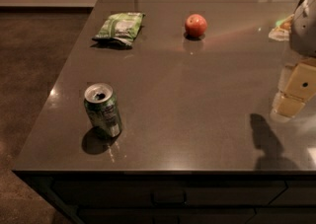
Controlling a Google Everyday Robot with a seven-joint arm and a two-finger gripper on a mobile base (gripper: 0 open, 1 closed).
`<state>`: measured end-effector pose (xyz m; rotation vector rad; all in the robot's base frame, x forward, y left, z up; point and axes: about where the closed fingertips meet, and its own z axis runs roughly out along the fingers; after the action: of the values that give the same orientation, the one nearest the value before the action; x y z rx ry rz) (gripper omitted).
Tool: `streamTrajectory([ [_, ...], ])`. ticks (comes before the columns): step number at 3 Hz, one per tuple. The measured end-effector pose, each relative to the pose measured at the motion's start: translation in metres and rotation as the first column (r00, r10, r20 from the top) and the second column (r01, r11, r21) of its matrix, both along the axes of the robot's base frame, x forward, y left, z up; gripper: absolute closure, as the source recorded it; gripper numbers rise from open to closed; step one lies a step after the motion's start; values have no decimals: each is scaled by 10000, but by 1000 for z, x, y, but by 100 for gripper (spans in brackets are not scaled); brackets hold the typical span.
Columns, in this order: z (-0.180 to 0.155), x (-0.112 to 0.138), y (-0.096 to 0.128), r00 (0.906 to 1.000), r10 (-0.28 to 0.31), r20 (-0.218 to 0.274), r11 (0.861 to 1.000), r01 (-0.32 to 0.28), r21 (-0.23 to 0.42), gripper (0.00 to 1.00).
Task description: Pick green jalapeno chip bag
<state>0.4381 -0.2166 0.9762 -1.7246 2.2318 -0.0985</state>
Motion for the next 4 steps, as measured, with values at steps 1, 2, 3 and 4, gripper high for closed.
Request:
streamTrajectory([
  [1, 0, 0, 0, 10000, 0, 0, 10000, 0, 0, 0],
  [2, 4, 25, 19, 10000, -12, -70, 9990, 15, 456, 0],
  [3, 6, 65, 53, 10000, -28, -74, 9950, 35, 994, 0],
  [4, -1, 106, 93, 9993, -363, 22, 9914, 358, 1255, 0],
])
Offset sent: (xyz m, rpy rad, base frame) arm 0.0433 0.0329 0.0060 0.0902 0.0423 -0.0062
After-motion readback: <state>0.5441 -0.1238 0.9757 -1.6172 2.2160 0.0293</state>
